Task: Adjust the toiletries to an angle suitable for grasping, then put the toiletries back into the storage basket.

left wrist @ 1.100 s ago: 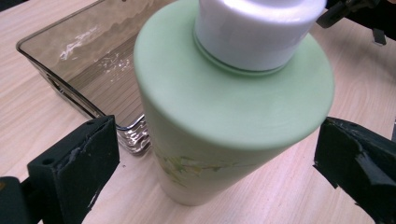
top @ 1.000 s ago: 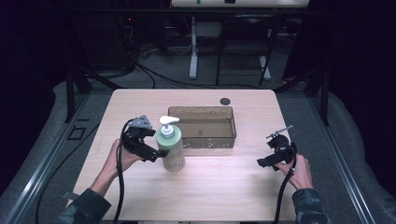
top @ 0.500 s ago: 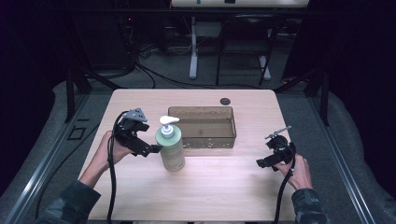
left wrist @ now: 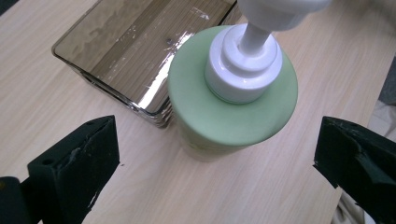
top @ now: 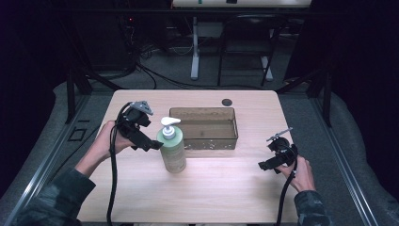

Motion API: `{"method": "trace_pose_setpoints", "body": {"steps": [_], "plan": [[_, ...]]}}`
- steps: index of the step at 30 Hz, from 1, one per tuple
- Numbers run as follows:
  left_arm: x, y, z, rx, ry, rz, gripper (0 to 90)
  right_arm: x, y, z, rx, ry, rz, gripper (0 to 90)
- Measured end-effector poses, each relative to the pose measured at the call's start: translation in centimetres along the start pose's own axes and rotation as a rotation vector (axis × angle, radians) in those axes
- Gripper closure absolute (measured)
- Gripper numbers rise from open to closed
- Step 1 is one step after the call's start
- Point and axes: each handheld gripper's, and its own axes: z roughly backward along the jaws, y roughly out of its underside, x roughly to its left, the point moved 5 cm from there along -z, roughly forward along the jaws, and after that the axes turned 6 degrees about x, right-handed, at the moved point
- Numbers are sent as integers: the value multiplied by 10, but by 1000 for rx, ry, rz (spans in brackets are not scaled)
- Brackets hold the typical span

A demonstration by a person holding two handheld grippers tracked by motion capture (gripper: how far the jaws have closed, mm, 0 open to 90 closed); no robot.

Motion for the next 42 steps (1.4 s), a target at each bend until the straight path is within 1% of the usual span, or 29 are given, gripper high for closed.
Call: {"method": "trace_pose_setpoints", "body": {"steps": [4,6,7,8,10,12,13,14,16,17,22,23,24,25,26,27,28,29,31,32,34,35,36,37,38,39,42], "plan": [[2,-5,6,7,-4,-14,2,1,-1,-1,-2,-9,-2,11],[1,-9,9,9,-3,-20,2,0,-1,-1,-1,-1,8,11],[1,-11,9,11,-5,-25,2,0,-1,-1,-1,-2,5,12],[0,-13,10,19,-3,-29,2,0,-1,-1,-1,-2,10,13],[1,-16,10,46,-16,-46,2,0,-1,-2,0,-7,7,13],[1,-20,10,63,-13,-58,1,0,0,-1,2,-5,9,13],[1,-21,11,72,-19,-63,1,1,0,-1,-1,-10,0,13],[1,-23,12,76,-15,-70,1,0,0,-1,-4,-9,3,13],[1,-28,14,68,-37,-87,2,0,-1,-1,-5,-6,10,13],[1,-30,15,69,-34,-100,2,0,-1,-1,-2,-5,17,13],[-2,-38,16,123,-37,-148,1,2,-2,-2,7,2,26,13],[-3,-39,16,130,-38,-157,1,2,-2,-2,6,-3,18,14],[-3,-40,15,136,-34,-161,1,1,-2,-3,7,-1,21,15],[-3,-42,15,149,-42,-177,1,2,-2,-3,5,-14,11,15],[-3,-44,15,156,-52,-185,2,0,-1,-3,10,-10,13,16],[-3,-46,15,160,-53,-194,3,-1,-1,-3,3,-9,13,16],[-3,-48,16,160,-61,-205,17,0,-1,-2,1,-13,8,16],[-3,-49,16,168,-56,-211,32,-1,0,-2,2,-7,13,16],[-3,-53,16,173,-45,-220,70,0,0,-2,3,-11,6,17],[-3,-54,16,176,-37,-226,87,0,0,-2,4,-4,14,17],[-4,-56,16,179,-23,-233,167,0,-1,-2,7,-4,19,17],[-3,-57,17,180,-19,-240,204,0,-1,-2,11,-1,22,17],[-4,-58,18,190,-8,-247,264,2,-1,-2,9,-14,11,18],[-3,-58,18,194,-7,-258,300,1,-1,-2,11,-9,16,18],[-4,-58,19,193,7,-253,322,1,-1,-2,8,-16,16,19],[-5,-59,20,191,21,-260,342,2,-1,-3,7,-23,15,19],[-6,-62,21,177,42,-265,394,2,-1,-3,7,-31,12,19]]}}
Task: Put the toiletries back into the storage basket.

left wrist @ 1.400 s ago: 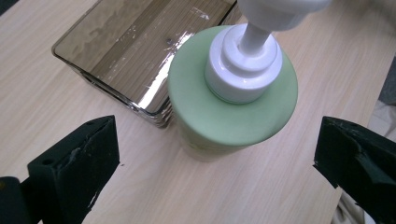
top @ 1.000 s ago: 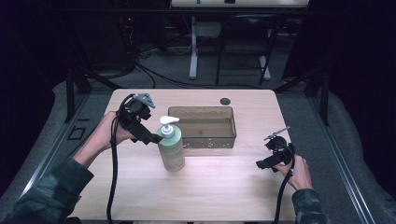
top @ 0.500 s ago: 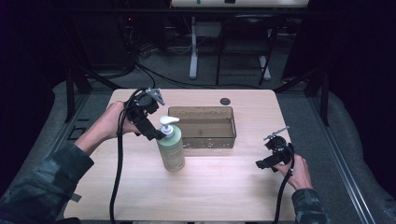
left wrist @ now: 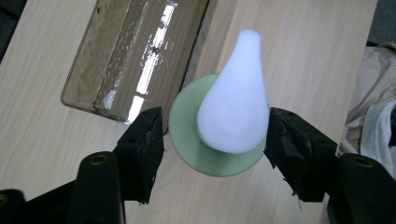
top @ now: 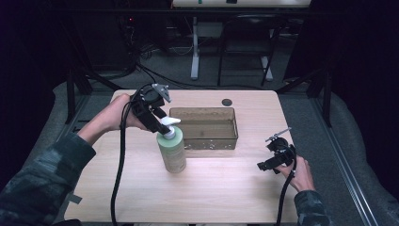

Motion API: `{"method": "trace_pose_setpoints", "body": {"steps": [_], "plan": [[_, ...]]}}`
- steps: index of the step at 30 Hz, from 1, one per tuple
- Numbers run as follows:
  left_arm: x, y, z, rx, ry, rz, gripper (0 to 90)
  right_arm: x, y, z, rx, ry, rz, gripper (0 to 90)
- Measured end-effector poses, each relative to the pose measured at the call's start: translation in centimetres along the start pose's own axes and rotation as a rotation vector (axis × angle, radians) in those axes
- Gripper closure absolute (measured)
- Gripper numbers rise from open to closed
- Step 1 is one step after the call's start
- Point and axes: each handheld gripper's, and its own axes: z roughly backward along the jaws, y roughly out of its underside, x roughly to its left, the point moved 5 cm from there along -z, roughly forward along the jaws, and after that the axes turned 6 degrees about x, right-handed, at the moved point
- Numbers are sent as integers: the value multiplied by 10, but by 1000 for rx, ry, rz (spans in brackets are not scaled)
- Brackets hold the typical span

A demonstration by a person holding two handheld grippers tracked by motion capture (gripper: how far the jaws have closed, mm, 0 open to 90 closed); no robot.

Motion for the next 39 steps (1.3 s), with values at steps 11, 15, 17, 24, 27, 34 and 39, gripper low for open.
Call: {"method": "trace_pose_setpoints", "body": {"steps": [11,15,17,24,27,34,39], "plan": [[-2,-5,1,-22,-9,-14,545,0,0,-1,5,9,13,20],[-2,-5,-1,-18,-16,-20,579,0,0,0,5,10,15,20],[-3,-5,-2,-24,-10,-25,597,0,0,-1,5,11,18,20],[-4,-4,-2,-32,-7,-25,625,0,0,0,4,13,17,20],[-4,-4,-2,-33,-8,-28,626,0,-1,0,0,12,17,20],[-5,-4,-2,-36,-16,-30,629,0,-1,0,-1,16,17,20],[-6,-5,-1,-21,-29,-36,630,-1,0,1,4,16,20,20]]}}
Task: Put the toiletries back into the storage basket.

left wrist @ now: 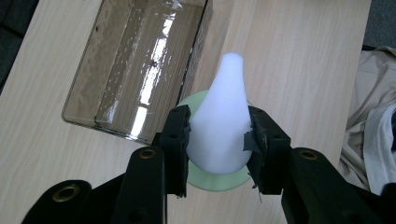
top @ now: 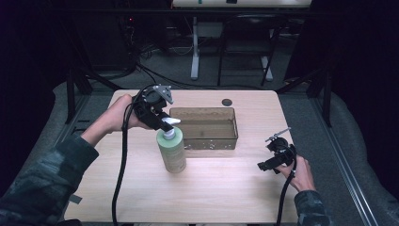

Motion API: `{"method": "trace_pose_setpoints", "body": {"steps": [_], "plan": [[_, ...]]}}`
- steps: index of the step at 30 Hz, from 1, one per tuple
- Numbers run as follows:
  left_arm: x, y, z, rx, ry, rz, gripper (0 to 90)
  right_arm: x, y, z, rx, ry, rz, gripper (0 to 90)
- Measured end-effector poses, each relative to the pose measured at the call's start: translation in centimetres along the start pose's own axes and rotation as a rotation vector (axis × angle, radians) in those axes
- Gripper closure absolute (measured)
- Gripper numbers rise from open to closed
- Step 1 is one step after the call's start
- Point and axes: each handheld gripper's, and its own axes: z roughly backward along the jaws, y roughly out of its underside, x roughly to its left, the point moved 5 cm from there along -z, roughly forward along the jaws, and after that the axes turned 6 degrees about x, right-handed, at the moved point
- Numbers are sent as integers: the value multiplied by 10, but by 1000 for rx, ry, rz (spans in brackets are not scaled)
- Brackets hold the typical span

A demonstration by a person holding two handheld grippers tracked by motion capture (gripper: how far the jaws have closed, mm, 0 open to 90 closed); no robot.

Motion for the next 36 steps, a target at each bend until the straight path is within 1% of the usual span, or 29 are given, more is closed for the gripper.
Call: {"method": "trace_pose_setpoints", "body": {"steps": [1,4,5,10,11,15,22,30,36], "plan": [[0,0,0,1,0,-2,630,-1,0,0,-1,3,0,20],[0,0,0,2,2,1,631,0,0,0,-2,-6,-11,20],[0,-1,0,5,-2,0,631,-1,1,0,0,-2,-10,20],[1,-1,0,10,3,12,632,-1,1,0,3,2,-6,20],[1,-2,1,14,-1,8,631,-1,1,0,2,1,-6,20],[0,-3,3,11,-8,15,632,-1,1,0,1,-4,-9,20],[-2,-5,10,12,-19,4,632,-2,1,0,1,-3,-8,20],[-2,-7,15,5,-17,-5,632,-2,1,0,1,-2,-7,20],[-3,-8,18,2,-21,-4,632,-2,1,0,1,-2,-7,20]]}}
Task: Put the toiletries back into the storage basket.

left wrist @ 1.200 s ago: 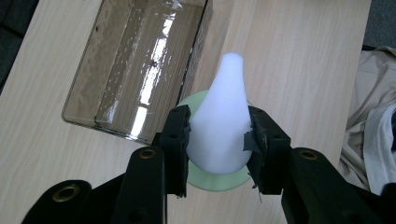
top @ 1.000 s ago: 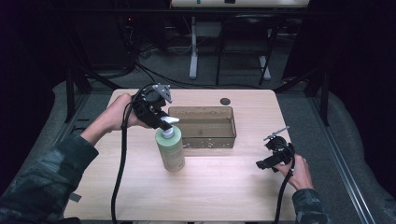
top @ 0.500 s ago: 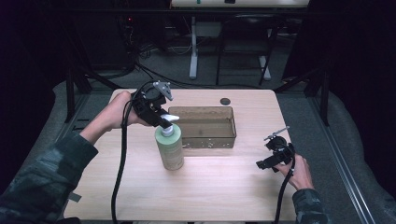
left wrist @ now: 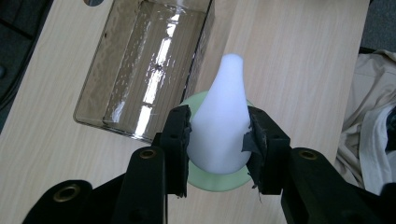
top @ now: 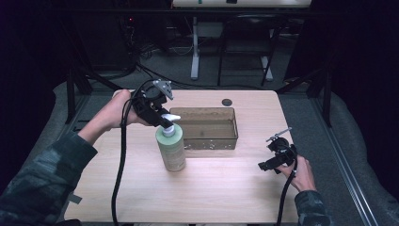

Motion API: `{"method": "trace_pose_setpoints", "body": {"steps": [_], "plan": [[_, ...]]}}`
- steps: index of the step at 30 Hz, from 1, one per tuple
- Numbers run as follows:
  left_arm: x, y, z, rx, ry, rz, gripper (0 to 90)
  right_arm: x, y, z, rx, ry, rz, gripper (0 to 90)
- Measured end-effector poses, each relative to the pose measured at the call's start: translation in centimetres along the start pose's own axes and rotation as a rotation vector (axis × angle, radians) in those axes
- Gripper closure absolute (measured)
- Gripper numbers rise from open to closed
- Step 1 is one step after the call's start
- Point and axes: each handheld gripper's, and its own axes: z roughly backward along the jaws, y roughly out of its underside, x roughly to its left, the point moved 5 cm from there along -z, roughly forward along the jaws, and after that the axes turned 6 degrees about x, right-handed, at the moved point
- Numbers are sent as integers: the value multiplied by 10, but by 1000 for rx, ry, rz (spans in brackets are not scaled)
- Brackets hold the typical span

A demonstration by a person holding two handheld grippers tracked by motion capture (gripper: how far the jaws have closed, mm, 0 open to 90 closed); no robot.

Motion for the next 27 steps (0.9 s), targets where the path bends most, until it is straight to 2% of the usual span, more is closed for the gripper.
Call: {"method": "trace_pose_setpoints", "body": {"steps": [8,27], "plan": [[0,-2,7,2,-6,-12,632,0,0,0,-1,0,0,20],[2,-6,27,-8,-24,-7,632,-1,0,0,-7,5,-1,20]]}}
